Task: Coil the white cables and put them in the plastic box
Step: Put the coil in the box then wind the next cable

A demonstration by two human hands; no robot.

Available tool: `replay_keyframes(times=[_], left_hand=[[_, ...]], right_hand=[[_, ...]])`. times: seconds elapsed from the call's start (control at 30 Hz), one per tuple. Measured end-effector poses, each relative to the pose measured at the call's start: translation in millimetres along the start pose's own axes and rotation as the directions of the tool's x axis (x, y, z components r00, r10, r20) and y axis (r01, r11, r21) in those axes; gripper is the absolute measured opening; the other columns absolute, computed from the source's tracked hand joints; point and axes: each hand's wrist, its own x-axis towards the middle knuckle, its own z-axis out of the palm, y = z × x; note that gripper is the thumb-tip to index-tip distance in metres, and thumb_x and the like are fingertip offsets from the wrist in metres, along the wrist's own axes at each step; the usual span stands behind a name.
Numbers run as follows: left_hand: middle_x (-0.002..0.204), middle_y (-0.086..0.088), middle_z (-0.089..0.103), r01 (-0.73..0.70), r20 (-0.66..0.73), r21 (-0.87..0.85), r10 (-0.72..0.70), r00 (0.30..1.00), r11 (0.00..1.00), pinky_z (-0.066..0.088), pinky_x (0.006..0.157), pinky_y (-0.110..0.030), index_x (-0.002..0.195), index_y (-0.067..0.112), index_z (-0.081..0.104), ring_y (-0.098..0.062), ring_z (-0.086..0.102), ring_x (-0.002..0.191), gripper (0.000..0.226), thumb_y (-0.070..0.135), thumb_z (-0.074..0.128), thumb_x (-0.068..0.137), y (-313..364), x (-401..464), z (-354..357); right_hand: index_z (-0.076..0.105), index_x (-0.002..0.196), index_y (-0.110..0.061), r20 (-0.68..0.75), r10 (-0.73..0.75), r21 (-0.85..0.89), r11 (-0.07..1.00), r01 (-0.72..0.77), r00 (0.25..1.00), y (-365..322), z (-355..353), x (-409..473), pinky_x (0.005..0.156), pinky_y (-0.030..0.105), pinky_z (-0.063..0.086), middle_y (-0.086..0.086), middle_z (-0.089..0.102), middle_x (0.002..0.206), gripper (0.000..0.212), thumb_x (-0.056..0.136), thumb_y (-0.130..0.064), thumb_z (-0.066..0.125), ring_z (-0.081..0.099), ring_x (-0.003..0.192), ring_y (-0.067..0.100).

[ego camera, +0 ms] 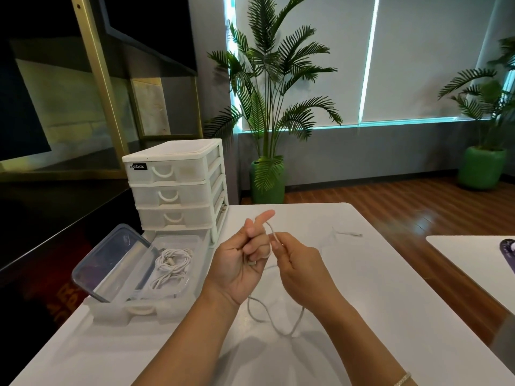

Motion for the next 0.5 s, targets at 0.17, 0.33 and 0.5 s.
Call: replay_keyframes(times=[0.17,0.33,0.5], left_hand=[[0.051,0.003,0.05,-0.056,-0.05,0.002,0.056,0.997,0.998,0.038,0.039,-0.012,0.117,-0.007,0.047,-0.006,0.042,0.038,0.034,0.015,0.027,0.101,4.6,3.0,-2.6],[0.054,-0.002,0.06,-0.12,-0.102,0.209,0.144,0.984,0.97,0.054,0.052,-0.016,0.11,0.001,0.054,-0.007,0.062,0.051,0.027,0.017,0.036,0.099,6.6,4.7,-8.2],[0.064,0.01,0.069,-0.169,-0.067,0.726,0.312,0.948,0.667,0.051,0.082,-0.024,0.126,0.009,0.049,-0.009,0.068,0.071,0.031,0.019,0.033,0.1,2.2,4.3,-5.7]], right_hand=[[0.06,0.11,-0.024,0.054,-0.043,-0.22,0.974,0.053,0.998,-0.2,1.1,-2.2,0.072,0.034,0.051,0.002,0.069,0.088,0.027,0.097,-0.036,0.039,0.06,0.079,0.021],[0.069,0.101,-0.024,0.024,-0.057,-0.273,0.96,0.061,0.998,-1.7,-4.3,-2.1,0.072,0.028,0.049,-0.001,0.072,0.088,0.026,0.092,-0.04,0.05,0.062,0.08,0.018],[0.068,0.108,-0.024,0.007,-0.142,-0.2,0.97,0.14,0.99,-8.3,-8.7,-1.4,0.078,0.03,0.051,0.0,0.073,0.097,0.028,0.093,-0.039,0.05,0.064,0.084,0.018]])
